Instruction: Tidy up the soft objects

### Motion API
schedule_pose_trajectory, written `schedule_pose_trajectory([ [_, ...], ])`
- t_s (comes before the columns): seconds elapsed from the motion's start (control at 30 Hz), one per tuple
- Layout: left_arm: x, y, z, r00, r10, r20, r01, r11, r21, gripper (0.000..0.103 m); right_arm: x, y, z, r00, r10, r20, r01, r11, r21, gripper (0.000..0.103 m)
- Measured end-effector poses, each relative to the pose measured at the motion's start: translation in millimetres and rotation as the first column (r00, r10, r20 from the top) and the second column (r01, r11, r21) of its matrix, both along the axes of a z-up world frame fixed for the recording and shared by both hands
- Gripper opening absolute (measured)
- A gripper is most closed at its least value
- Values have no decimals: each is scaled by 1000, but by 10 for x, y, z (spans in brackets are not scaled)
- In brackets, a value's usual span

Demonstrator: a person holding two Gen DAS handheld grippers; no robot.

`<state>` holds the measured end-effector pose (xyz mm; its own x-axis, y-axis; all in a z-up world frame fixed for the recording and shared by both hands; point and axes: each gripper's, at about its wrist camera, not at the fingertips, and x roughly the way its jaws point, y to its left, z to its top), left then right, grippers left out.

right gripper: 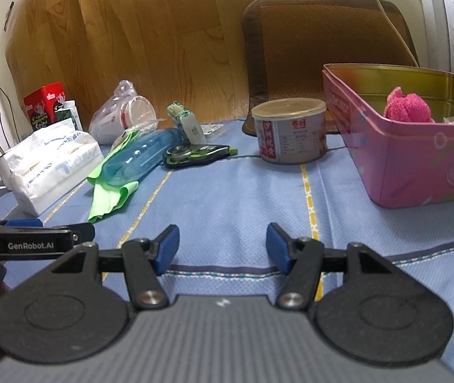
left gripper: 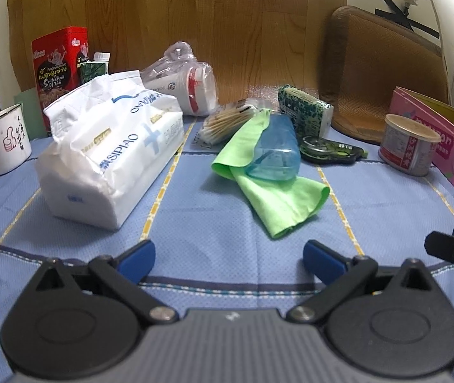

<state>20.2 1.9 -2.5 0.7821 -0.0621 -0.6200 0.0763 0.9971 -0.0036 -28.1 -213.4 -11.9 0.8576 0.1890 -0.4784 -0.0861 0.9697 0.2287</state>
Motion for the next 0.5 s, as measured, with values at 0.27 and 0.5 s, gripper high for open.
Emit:
schedule_pose_trajectory([
  [0.27,16,-2,3,1000,-2,-1,2,1000,0,102,65,72,12,1000,25,2,-25,999,-25,63],
  [0.5,-27,119,28,1000,5,20,-5,999,-47,94,258,138,27,998,57,-15,-56,998,14,59],
])
